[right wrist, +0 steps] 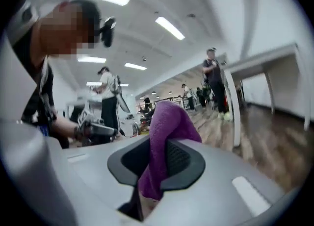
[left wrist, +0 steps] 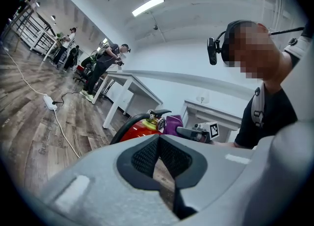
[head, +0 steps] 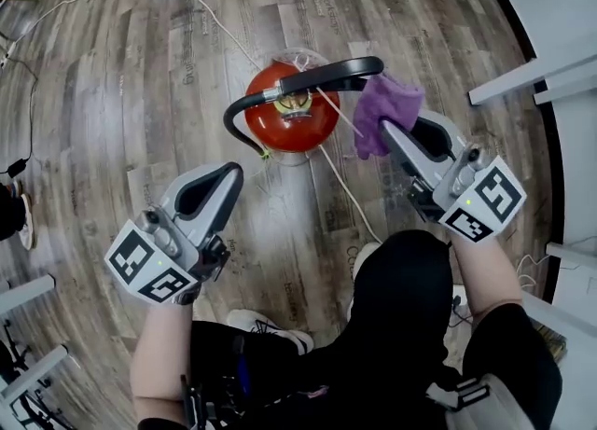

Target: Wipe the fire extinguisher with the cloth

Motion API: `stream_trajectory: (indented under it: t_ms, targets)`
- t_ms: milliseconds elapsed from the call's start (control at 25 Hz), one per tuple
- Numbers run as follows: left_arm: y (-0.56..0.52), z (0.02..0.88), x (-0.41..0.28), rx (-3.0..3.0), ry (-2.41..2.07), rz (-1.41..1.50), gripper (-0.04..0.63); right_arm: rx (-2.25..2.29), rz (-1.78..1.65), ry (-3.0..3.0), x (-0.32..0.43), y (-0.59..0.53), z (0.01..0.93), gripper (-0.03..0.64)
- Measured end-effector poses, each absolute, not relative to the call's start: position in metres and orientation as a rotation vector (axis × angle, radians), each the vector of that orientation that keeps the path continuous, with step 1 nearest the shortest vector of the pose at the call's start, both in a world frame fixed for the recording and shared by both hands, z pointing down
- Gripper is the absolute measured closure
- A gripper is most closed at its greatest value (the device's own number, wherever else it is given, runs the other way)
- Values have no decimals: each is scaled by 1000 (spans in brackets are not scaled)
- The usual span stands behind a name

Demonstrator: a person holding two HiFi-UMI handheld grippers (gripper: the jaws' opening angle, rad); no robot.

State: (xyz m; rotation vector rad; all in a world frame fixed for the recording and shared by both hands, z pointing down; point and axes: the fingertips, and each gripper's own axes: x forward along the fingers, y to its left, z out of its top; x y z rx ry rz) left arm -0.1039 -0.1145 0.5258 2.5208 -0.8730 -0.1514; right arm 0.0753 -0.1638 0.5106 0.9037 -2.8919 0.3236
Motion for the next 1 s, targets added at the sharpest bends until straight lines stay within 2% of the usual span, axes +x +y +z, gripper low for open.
stream_trajectory:
  t_ms: [80, 160, 480, 1000]
  targets:
    - [-114, 524, -108, 2516, -882, -162, 600, 893, -80, -2810, 55, -154, 490, 558]
    - [-112, 522, -110, 2508, -885, -181, 600, 833, -322, -2745, 36, -144, 485, 558]
    - [-101, 528, -111, 2496, -847, -172, 600, 449, -846, -2364, -10, -98, 557, 560]
    - [-93, 534, -119, 2501, -858, -128, 600, 299, -632, -2188, -20, -90, 787, 561]
